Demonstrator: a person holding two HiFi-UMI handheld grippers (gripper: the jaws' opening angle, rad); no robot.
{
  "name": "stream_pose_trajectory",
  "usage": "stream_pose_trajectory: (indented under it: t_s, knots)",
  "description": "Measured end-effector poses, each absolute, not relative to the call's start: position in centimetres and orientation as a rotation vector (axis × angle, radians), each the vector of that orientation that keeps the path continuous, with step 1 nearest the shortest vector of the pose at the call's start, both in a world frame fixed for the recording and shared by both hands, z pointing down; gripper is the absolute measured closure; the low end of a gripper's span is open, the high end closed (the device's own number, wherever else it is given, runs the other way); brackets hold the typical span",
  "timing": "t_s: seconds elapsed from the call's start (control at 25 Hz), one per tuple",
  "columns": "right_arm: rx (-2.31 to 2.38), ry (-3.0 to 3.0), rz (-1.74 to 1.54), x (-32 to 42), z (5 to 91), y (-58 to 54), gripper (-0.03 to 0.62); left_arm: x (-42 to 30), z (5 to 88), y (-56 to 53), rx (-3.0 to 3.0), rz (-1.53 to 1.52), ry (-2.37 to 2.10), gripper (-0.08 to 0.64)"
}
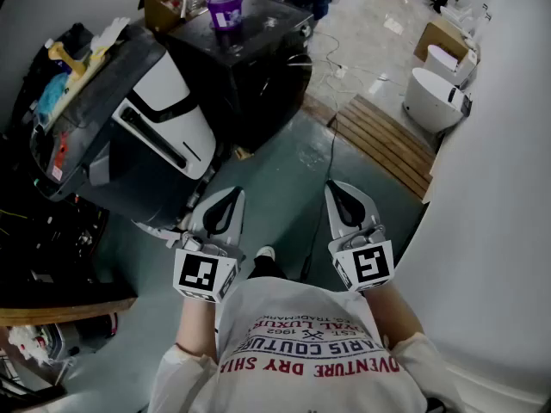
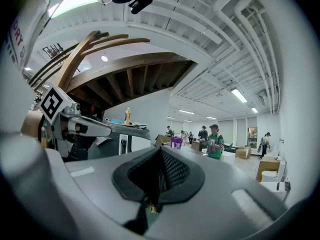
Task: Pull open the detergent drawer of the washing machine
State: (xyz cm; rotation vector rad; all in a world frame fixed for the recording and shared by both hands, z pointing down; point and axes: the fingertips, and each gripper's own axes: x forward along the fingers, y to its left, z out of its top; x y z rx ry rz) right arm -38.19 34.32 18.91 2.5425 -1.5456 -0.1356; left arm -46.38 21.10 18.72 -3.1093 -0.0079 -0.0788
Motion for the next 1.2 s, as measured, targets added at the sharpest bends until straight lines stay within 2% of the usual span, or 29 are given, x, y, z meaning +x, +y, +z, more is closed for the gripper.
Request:
stream_pose_trajectory:
  t_s: [0.64,0.68,0.76,1.0,1.2]
  knots:
    - [2.579,-1.523,-0.114,-37.6,19.4,36.0,0.592,-45.5,18.9,22.8,-3.145,-0.034,-0.035,0.554]
    - [2.583,-1.522,-0.117,-37.6,19.4,36.2,0.592,-45.5,18.5,22.8,-3.181,0.015,-0.02,0.541]
    - [2.583,-1.517,-0.123,-37.5,19.5,36.6,0.594,-45.2,18.1,22.7,-3.246,0.079,-0.01,0.214]
    - [2.58,-1.484,-0.091,-35.7,20.8,36.4,0.592,-43.0,21.1,22.4,-3.213,-0.029,-0.032,0.225]
    - [2.6,-1.445,-0.048,-31.4,22.2,35.4,0.592,-38.9,23.4,20.8,-3.222,-0.102,-0.033,0.239]
